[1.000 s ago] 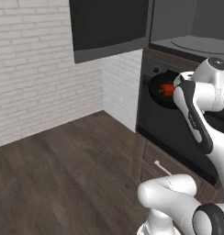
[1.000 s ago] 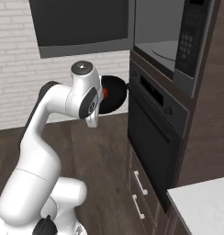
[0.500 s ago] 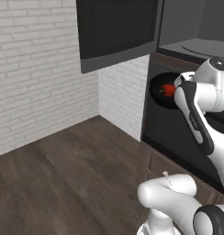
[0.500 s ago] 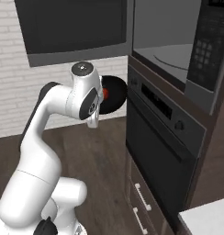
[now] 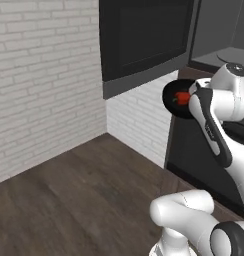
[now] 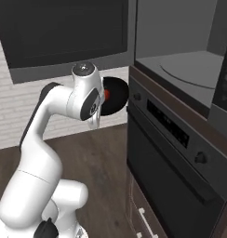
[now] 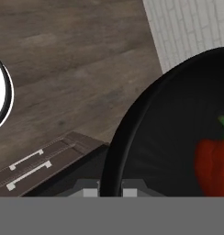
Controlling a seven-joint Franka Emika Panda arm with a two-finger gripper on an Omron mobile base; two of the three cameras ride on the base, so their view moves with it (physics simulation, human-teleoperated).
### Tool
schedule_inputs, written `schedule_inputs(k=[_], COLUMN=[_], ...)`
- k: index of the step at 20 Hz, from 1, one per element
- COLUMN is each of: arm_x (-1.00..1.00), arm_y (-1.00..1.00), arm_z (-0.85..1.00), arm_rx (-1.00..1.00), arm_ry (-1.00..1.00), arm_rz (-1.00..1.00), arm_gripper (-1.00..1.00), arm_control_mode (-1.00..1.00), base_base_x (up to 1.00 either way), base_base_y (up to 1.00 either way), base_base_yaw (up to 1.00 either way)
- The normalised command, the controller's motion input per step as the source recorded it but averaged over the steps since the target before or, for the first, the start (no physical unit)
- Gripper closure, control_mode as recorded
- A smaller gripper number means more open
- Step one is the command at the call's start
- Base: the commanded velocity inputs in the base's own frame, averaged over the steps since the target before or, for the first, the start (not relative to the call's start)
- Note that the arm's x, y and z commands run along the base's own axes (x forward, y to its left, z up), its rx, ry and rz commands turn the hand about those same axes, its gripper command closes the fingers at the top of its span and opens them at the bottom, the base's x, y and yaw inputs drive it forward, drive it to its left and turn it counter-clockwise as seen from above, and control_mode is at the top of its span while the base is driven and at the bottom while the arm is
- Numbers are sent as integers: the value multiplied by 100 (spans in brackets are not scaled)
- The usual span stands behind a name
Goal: Pick the bell pepper from the sink and place it in the bowl. Then pick the bowl and place it in the microwave. Then close the microwave door and press the start button.
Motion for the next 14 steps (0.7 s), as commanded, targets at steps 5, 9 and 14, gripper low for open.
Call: schedule_inputs(k=[5, 9, 14], arm_x=[0, 0, 0], arm_y=[0, 0, 0], arm_z=[0, 0, 0], arm_rx=[0, 0, 0], arm_ry=[0, 0, 0], arm_rz=[0, 0, 0], arm_gripper=[100, 100, 100], arm_control_mode=[100, 100, 100], base_base_x=[36, 26, 51], base_base_y=[-17, -26, -1], base_base_yaw=[-9, -9, -12])
